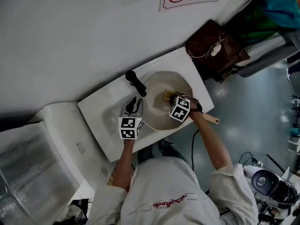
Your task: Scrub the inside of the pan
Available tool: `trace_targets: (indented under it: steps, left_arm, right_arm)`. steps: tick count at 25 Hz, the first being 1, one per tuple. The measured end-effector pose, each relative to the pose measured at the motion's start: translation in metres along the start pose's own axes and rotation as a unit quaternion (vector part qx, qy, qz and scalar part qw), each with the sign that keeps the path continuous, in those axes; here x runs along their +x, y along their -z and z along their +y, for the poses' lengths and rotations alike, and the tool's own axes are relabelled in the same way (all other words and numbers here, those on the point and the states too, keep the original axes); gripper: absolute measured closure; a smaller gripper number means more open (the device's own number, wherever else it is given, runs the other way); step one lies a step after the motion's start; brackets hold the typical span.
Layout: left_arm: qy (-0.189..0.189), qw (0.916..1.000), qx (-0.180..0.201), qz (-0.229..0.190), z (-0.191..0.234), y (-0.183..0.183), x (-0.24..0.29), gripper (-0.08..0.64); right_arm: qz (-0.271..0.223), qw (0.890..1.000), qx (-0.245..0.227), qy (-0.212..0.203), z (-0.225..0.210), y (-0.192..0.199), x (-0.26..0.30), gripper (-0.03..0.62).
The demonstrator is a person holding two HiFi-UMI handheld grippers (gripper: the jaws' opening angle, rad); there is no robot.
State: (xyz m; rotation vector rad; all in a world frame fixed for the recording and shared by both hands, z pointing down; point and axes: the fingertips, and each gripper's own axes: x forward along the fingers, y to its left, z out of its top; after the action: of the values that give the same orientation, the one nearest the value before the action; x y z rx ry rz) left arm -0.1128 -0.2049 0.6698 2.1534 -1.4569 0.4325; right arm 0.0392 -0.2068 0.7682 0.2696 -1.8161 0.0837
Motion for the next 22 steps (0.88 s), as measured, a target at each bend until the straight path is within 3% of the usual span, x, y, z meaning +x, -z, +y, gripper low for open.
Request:
trace_targets:
  steps: [13,22]
  left_arm:
    - [-0.003,1.0,0.004,0.001,0.0,0.0,0.001,0.479]
    - [-0.003,1.0,0.006,-0.001,-0.001,-0.001,0.001,0.479]
  right_arm:
    - [0.009,1.0,-0.019,-0.021,0.036,0.01,-0.004,0.537]
    - [0.001,0.997,-0.065,-0.04,0.072,-0.008,-0.005,0.536]
